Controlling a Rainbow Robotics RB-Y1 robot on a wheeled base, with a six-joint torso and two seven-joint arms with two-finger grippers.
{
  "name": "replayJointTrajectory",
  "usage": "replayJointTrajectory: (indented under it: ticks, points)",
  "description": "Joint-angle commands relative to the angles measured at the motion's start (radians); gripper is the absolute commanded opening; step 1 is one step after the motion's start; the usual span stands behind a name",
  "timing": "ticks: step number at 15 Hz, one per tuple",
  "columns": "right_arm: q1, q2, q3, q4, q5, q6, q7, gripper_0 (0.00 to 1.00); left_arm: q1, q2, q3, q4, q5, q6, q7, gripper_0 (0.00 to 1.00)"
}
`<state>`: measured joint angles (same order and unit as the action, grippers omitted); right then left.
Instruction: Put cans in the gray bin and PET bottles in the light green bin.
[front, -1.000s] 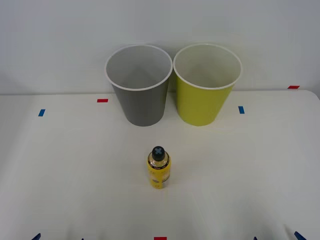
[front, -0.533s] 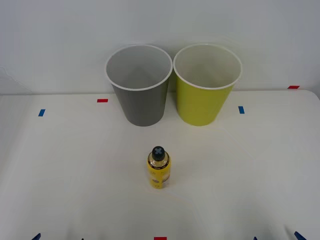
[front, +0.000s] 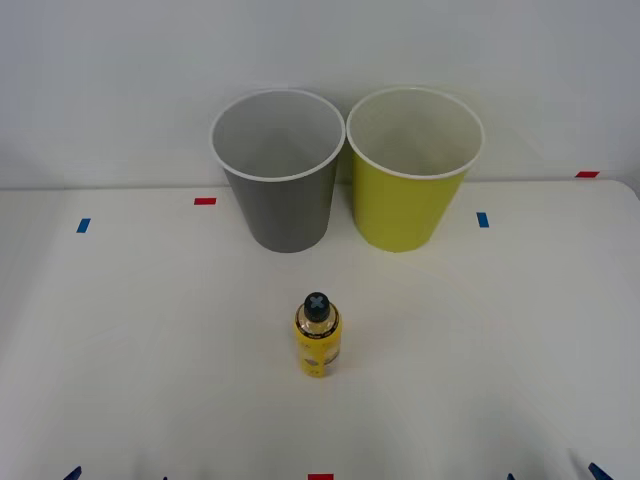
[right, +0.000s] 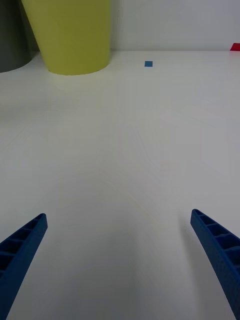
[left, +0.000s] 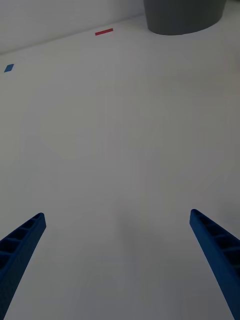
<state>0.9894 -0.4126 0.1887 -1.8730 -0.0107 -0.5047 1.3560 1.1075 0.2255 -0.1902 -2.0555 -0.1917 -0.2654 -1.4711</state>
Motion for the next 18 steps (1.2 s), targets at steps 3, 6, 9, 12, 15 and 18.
replayJointTrajectory:
  ticks: [3,6,9,12,15,18]
  points:
    - [0.000,0.000,0.000,0.000,0.000,0.000,0.000,1.00,0.000,0.000,0.000,0.000,0.000,0.000,0.000,1.00]
    - [0.000,0.000,0.000,0.000,0.000,0.000,0.000,1.00,-0.025,-0.003,-0.005,0.046,0.005,0.015,0.002,1.00]
    - [0.000,0.000,0.000,0.000,0.000,0.000,0.000,1.00,-0.031,0.011,0.011,0.032,0.061,-0.072,0.005,1.00]
    - [0.000,0.000,0.000,0.000,0.000,0.000,0.000,1.00,-0.055,0.078,-0.049,-0.021,0.100,-0.092,-0.005,1.00]
    - [0.000,0.000,0.000,0.000,0.000,0.000,0.000,1.00,-0.153,0.176,-0.127,-0.018,0.106,-0.092,-0.015,1.00]
    - [0.000,0.000,0.000,0.000,0.000,0.000,0.000,1.00,-0.250,0.261,-0.183,-0.017,0.126,-0.060,-0.023,1.00]
